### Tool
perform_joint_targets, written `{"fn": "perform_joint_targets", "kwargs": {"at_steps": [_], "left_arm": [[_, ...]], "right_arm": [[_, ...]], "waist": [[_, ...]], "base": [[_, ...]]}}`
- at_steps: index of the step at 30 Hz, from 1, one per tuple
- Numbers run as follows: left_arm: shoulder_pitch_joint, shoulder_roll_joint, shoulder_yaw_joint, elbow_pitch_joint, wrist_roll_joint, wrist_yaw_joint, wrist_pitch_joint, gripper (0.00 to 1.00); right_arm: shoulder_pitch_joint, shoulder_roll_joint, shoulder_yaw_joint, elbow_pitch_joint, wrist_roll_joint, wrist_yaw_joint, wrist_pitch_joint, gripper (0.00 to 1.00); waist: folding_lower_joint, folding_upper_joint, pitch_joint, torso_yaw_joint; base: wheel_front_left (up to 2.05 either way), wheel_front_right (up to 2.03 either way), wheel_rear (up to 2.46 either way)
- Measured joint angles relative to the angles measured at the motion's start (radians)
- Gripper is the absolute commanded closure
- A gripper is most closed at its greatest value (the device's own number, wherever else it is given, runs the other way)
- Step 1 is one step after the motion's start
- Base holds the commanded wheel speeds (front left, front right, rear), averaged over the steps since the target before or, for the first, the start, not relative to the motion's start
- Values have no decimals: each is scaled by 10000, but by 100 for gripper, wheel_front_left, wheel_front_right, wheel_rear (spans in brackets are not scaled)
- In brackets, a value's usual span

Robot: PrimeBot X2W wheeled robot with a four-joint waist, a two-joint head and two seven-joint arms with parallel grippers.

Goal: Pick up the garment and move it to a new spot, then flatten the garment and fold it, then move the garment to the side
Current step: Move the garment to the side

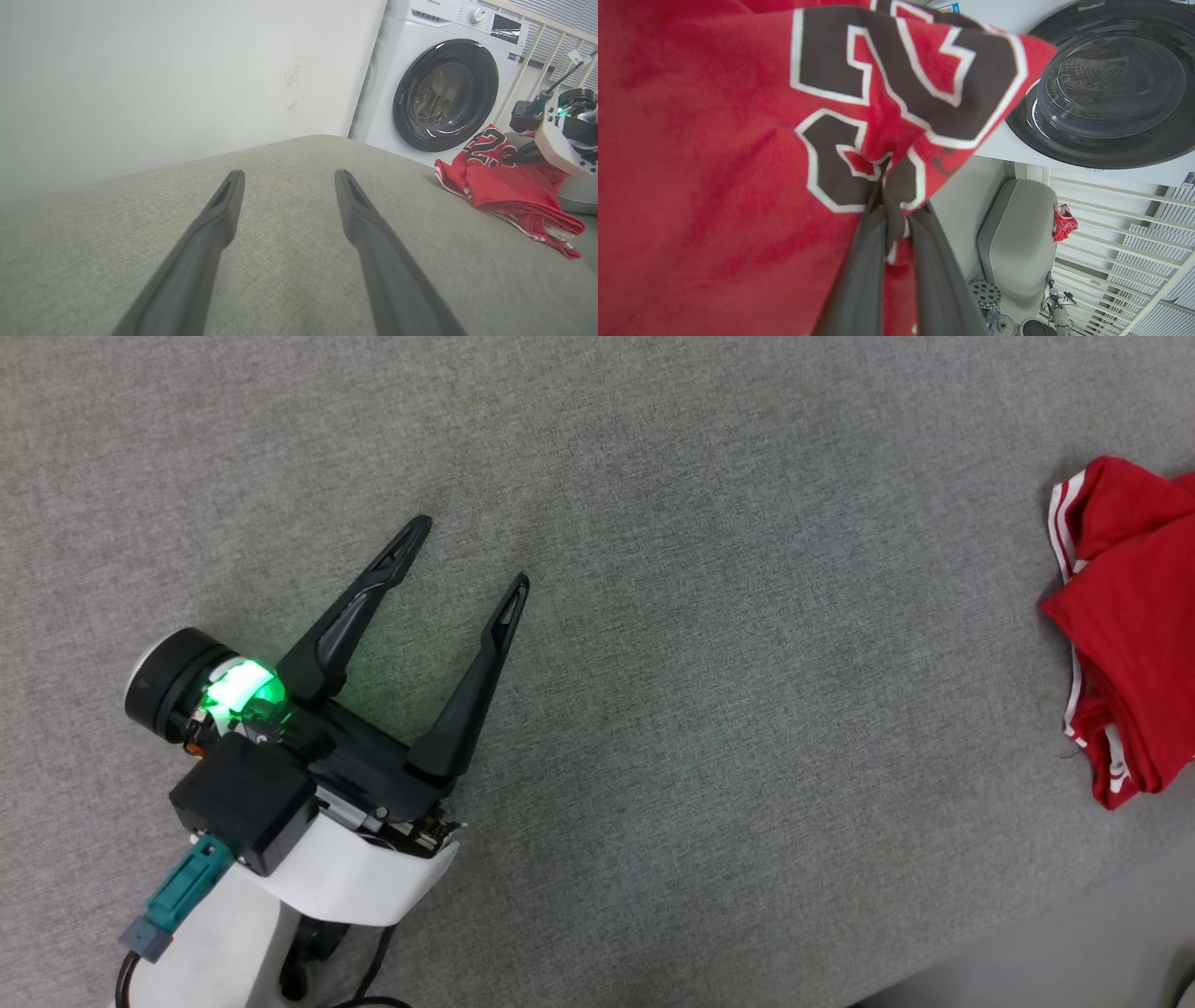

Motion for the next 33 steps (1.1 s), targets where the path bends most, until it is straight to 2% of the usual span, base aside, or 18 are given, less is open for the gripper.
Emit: {"fn": "perform_joint_targets", "kwargs": {"at_steps": [2,3,4,9,12,21,27,33], "left_arm": [[0,46,13,-10,-12,0,0,0],[0,48,33,0,-12,0,0,0],[0,38,54,10,-19,0,0,0],[30,-132,192,136,-65,0,0,0],[170,-424,435,324,-201,0,0,0],[1145,-1218,1716,869,-303,0,2,0],[1914,-1787,2734,1026,-372,0,0,0],[2603,-2215,3212,1287,-288,0,0,0]], "right_arm": [[-141,184,-224,249,-119,0,-96,100],[-205,293,-355,347,-184,0,-161,90],[-253,405,-506,399,-253,0,-232,0],[-437,721,-825,460,-696,0,-366,0],[-440,897,-895,276,-750,0,-364,0],[-46,1643,-1200,-1720,-123,-4,-721,0],[901,2817,-1588,-3624,600,-6,-1392,0],[2097,4585,-1785,-5020,1064,-6,-2184,0]], "waist": [[0,0,9,-2],[0,0,-4,4],[0,0,-32,12],[0,0,-351,62],[-1,0,-710,118],[-1,0,-2283,542],[-1,0,-3408,1086],[-2,0,-4402,1704]], "base": [[0,0,0],[0,0,0],[0,0,0],[0,0,0],[0,0,0],[0,0,0],[0,0,0],[0,0,0]]}}
